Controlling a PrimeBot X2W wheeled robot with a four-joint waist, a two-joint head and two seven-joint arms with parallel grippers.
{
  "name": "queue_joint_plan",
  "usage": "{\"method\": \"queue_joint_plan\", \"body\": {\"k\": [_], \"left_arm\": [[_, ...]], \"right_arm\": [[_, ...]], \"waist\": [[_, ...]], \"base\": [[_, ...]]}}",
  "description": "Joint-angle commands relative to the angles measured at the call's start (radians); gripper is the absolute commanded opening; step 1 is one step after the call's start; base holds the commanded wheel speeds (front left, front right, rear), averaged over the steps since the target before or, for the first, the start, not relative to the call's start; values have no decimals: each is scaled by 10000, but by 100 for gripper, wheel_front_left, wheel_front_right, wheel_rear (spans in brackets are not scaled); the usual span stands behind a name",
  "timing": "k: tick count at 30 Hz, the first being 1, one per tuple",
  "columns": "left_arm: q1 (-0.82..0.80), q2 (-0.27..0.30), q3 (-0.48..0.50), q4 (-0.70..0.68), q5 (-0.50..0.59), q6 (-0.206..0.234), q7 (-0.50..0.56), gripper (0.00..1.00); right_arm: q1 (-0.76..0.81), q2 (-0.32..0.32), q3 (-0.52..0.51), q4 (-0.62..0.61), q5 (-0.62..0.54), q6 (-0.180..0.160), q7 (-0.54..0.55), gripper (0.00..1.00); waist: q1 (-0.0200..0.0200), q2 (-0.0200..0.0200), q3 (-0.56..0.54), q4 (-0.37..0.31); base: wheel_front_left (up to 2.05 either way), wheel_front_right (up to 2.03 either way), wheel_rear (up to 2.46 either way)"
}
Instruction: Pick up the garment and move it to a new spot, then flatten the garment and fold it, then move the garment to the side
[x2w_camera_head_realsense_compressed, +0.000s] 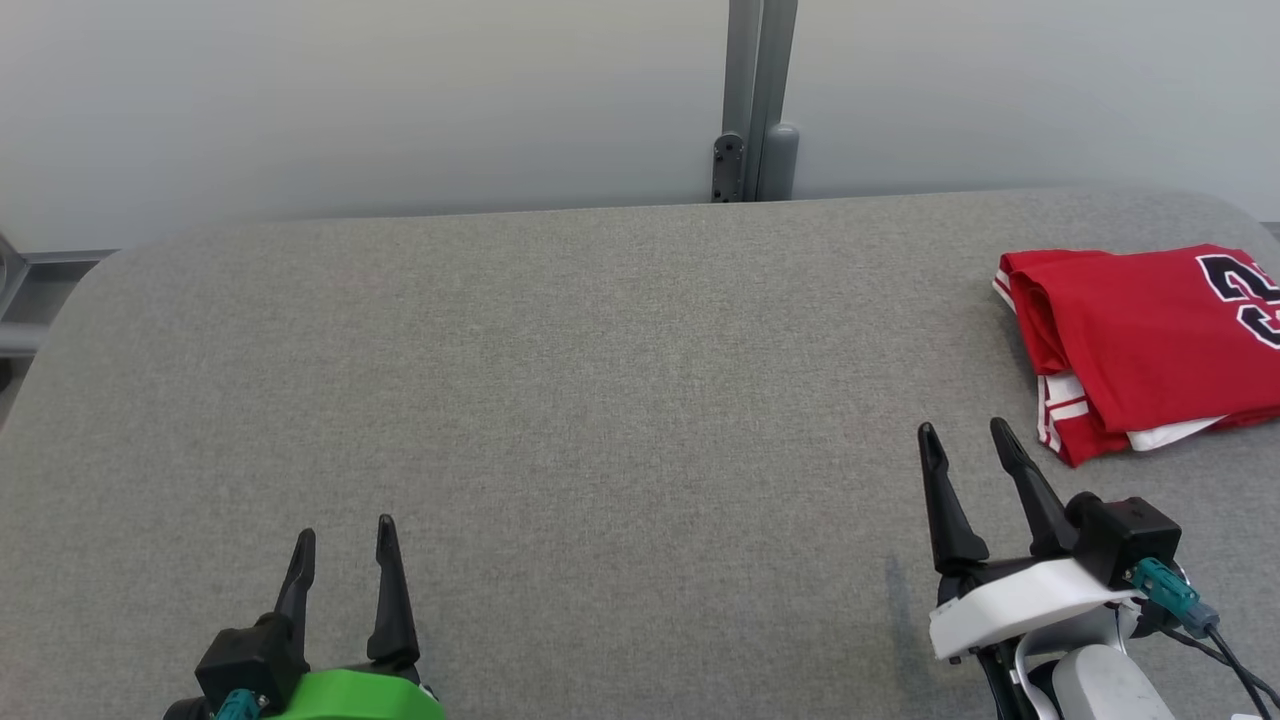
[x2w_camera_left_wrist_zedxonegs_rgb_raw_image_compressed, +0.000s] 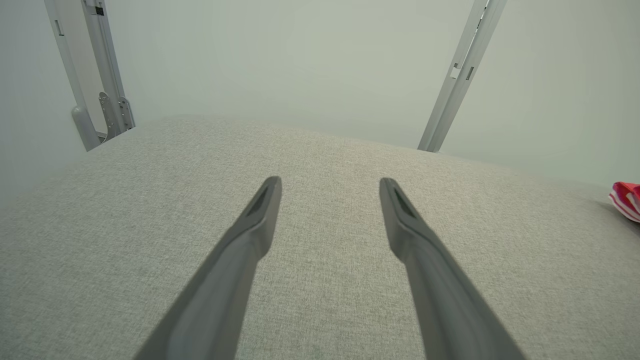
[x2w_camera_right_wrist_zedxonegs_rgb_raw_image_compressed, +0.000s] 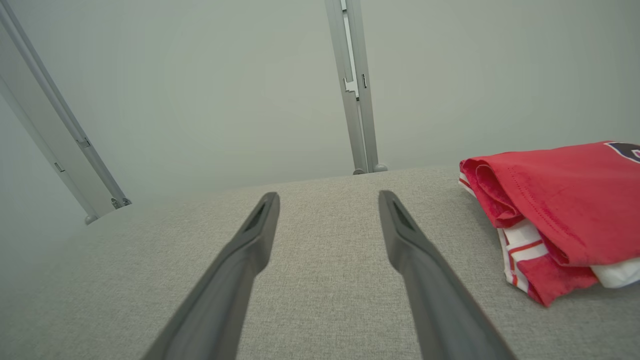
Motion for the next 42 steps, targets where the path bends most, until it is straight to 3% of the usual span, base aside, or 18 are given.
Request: {"method": "queue_joint_plan", "body": {"k": [1, 6, 7, 11, 42], "left_arm": [[-57, 51, -8, -4, 65, -43, -27, 100], [-79, 88, -71, -53, 67, -121, -27, 100], [-13, 34, -73, -47, 33, -98, 3, 0], [67, 3, -71, 252, -130, -116, 106, 0], [-629, -86, 942, 419, -4965, -811, 1503, 0]], "right_arm": [[103, -24, -23, -28, -39, -11, -26, 100], [127, -24, 27, 59, -59, -11, -26, 100], [41, 0, 21, 54, -18, 0, 0, 0], [173, 39, 22, 305, 156, 0, 44, 0], [-73, -142, -544, 330, 5418, -2, 1307, 0]], "waist": [[0, 0, 6, 12], [0, 0, 18, 41], [0, 0, 19, 40], [0, 0, 20, 36], [0, 0, 19, -107]], "base": [[0, 0, 0], [0, 0, 0], [0, 0, 0], [0, 0, 0], [0, 0, 0]]}}
